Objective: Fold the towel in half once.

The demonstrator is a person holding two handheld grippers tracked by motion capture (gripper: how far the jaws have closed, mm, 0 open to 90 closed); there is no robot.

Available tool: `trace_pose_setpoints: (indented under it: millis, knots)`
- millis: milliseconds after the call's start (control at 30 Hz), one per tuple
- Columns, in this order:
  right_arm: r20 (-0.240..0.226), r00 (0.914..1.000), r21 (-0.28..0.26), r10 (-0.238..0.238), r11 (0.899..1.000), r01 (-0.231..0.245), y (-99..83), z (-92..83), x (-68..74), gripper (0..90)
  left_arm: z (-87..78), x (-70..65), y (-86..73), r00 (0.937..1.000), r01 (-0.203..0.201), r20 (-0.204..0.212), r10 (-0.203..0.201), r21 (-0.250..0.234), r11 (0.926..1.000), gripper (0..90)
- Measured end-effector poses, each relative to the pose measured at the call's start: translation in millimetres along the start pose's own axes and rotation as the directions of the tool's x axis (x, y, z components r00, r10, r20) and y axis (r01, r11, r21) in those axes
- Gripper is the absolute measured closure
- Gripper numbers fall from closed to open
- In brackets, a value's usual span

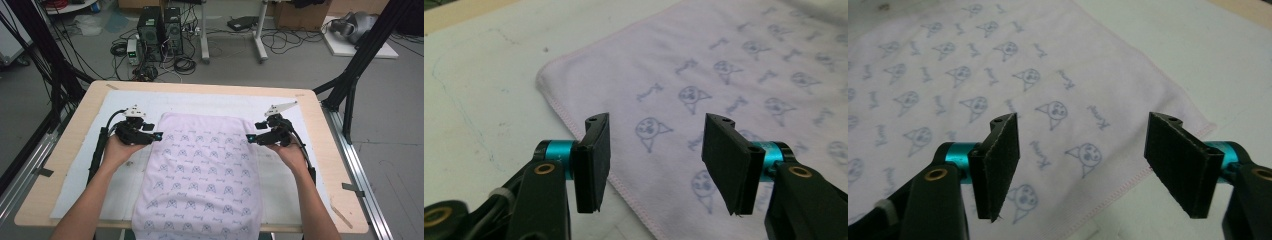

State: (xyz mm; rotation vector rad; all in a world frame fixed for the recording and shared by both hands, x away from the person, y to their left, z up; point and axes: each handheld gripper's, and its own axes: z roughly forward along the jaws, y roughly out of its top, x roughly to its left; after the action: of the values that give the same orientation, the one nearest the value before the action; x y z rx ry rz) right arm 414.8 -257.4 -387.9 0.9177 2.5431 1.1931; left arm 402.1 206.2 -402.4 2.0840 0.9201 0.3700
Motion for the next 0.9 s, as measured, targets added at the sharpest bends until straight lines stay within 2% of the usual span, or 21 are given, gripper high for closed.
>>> trace_pose_setpoints:
  millis: [100, 233, 300, 367, 433, 500, 533, 567, 633, 700, 800, 900]
  knots:
    - [0.045, 0.9990, 0.007, 0.001, 1.000, -0.001, -3.5, 9.4, -4.7, 36.9, 12.4, 2.7, -3.4, 0.9994, -0.001, -0.034, 0.002, 0.025, 0.9997, 49.9]
    - [0.091, 0.9958, 0.068, 0.009, 0.998, -0.016, -11.8, 23.2, -11.8, 41.3, 25.4, 3.1, -7.6, 0.9978, -0.030, -0.057, 0.033, 0.053, 0.9981, 51.7]
    - [0.104, 0.9940, 0.069, 0.034, 0.997, -0.041, -18.0, 27.8, -16.4, 43.8, 29.8, 4.9, -8.7, 0.9966, -0.019, -0.079, 0.024, 0.053, 0.9984, 54.2]
    - [0.130, 0.9894, 0.073, 0.064, 0.995, -0.074, -23.8, 31.7, -20.7, 44.8, 34.4, 8.3, -11.1, 0.9955, 0.010, -0.095, -0.004, 0.062, 0.9980, 57.3]
    - [0.139, 0.9859, 0.079, 0.094, 0.991, -0.106, -28.3, 36.3, -24.1, 46.1, 39.9, 10.8, -15.4, 0.9960, 0.025, -0.088, -0.017, 0.091, 0.9955, 60.0]
    - [0.150, 0.9847, 0.082, 0.089, 0.991, -0.102, -30.7, 41.4, -23.9, 48.8, 39.7, 13.0, -16.6, 0.9959, 0.046, -0.081, -0.040, 0.070, 0.9965, 65.3]
    - [0.159, 0.9833, 0.070, 0.089, 0.992, -0.101, -30.8, 42.1, -22.6, 52.1, 39.5, 13.4, -16.3, 0.9965, 0.043, -0.075, -0.038, 0.070, 0.9966, 68.4]
    - [0.157, 0.9840, 0.069, 0.084, 0.993, -0.096, -30.4, 42.9, -21.8, 56.2, 40.1, 12.9, -16.3, 0.9972, 0.043, -0.064, -0.039, 0.065, 0.9969, 76.6]
    - [0.142, 0.9877, 0.076, 0.064, 0.994, -0.075, -27.9, 44.2, -19.1, 67.9, 40.6, 12.3, -16.2, 0.9976, 0.048, -0.054, -0.044, 0.066, 0.9967, 84.3]
    - [0.122, 0.9909, 0.086, 0.058, 0.994, -0.069, -25.9, 45.5, -15.6, 78.7, 39.6, 14.2, -16.6, 0.9972, 0.063, -0.043, -0.060, 0.065, 0.9959, 85.4]
    - [0.103, 0.9929, 0.087, 0.058, 0.994, -0.067, -24.9, 44.4, -15.9, 83.9, 35.5, 17.8, -17.3, 0.9951, 0.098, -0.017, -0.098, 0.058, 0.9935, 85.6]
    - [0.094, 0.9925, 0.055, 0.077, 0.995, -0.083, -24.5, 37.8, -18.4, 84.8, 25.7, 21.0, -15.3, 0.9944, 0.106, 0.003, -0.106, 0.016, 0.9943, 85.7]
